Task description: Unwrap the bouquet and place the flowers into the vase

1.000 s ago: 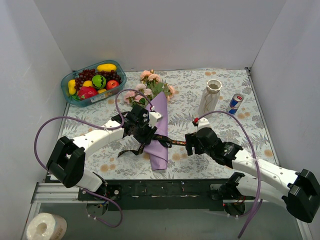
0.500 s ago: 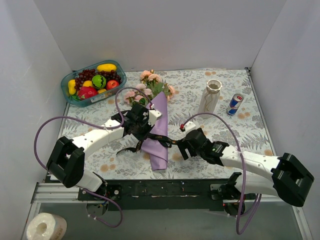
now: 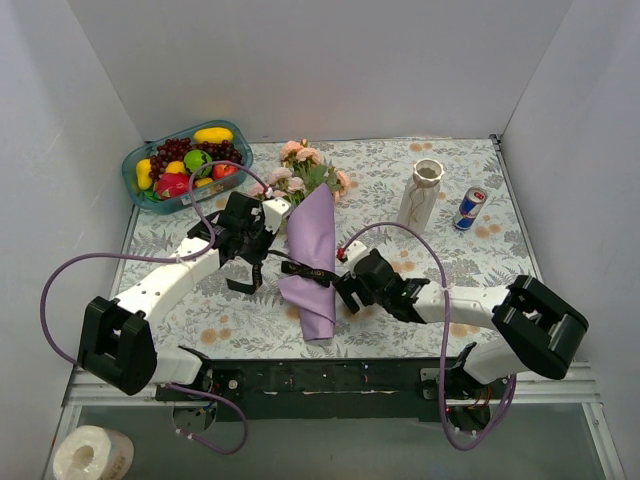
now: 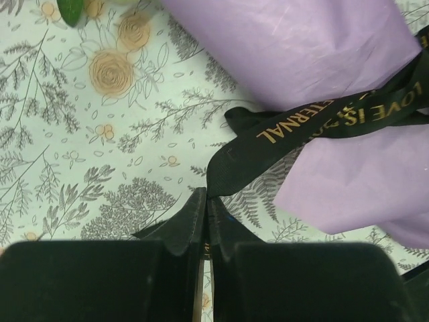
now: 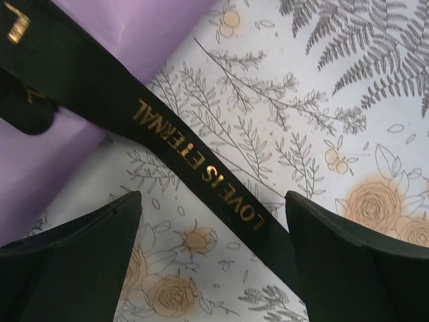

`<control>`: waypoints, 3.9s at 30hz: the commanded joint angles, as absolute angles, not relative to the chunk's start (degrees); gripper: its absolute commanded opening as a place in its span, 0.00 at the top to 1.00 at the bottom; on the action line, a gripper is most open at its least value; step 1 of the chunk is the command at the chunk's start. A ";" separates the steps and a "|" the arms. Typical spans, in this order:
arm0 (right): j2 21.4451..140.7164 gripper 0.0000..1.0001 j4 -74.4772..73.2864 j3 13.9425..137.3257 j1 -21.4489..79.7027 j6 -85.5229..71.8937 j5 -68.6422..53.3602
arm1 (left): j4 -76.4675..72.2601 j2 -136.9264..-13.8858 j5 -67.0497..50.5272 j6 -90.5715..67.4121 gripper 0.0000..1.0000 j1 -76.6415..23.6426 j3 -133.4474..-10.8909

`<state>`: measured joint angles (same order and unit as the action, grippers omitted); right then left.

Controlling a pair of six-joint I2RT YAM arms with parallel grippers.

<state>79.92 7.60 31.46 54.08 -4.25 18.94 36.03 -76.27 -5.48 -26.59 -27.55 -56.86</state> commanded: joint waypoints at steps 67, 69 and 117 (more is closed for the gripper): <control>52.21 0.03 -43.61 69.26 38.32 -12.93 47.92 | 56.44 -71.89 -34.46 -14.91 0.02 0.84 -76.56; 51.94 0.03 -41.31 68.47 38.58 -12.30 43.71 | 51.87 -73.21 -34.62 -16.08 0.02 -5.08 -73.76; 36.83 0.05 -35.77 61.70 38.76 -8.35 26.19 | 41.04 -114.35 -47.99 -11.69 0.80 -16.17 -93.87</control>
